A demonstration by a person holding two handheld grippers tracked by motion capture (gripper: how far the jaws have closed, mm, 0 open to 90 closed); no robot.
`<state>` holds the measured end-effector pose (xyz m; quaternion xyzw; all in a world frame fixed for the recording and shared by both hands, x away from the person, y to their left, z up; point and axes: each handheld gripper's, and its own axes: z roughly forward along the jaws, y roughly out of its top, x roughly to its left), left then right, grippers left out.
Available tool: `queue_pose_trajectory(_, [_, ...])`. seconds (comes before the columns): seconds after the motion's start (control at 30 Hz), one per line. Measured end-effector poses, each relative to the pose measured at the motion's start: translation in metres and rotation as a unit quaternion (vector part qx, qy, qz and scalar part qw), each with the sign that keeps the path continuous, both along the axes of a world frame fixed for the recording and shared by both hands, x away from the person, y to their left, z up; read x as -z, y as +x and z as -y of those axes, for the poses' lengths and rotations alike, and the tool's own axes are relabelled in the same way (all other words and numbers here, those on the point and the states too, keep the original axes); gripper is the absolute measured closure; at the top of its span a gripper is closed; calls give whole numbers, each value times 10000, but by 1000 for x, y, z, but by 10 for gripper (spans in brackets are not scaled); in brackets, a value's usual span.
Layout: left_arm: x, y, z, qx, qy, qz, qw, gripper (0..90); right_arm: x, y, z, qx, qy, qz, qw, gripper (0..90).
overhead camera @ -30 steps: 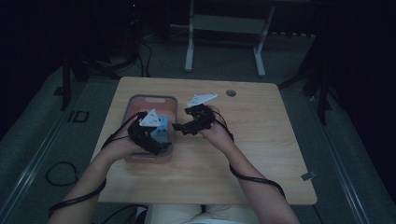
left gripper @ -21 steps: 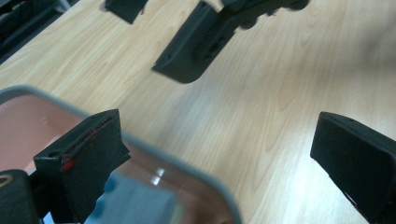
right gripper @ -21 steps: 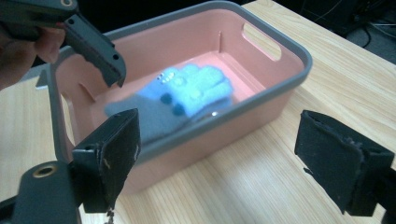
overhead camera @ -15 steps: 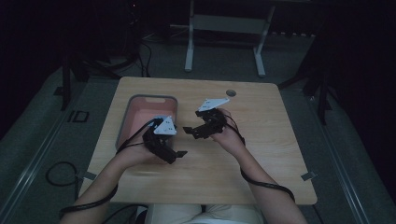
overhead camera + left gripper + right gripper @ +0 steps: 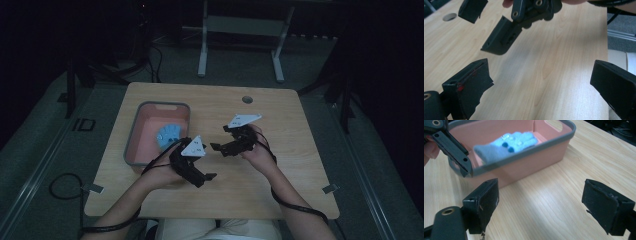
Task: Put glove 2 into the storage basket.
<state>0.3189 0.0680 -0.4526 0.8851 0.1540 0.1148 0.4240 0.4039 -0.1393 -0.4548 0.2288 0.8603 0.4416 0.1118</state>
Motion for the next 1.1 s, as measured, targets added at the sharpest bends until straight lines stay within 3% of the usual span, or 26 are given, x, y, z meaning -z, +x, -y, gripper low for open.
queue_pose_trajectory(0.37, [21, -13, 26, 354, 105, -64, 9993, 26, 27, -12, 32, 99, -41, -117, 9999, 142])
queue_pose_trajectory(0.73, [41, -16, 41, 520, 80, -124, 9985, 26, 57, -28, 55, 148, -59, -248, 9996, 142])
queue_pose_trajectory(1.0, [57, -17, 50, 557, -4, -165, 9983, 26, 67, -37, 71, 177, -69, -199, 9996, 143])
queue_pose_trajectory(1.1, [65, -18, 53, 584, 61, -192, 9981, 26, 70, -40, 78, 197, -55, -236, 9995, 143])
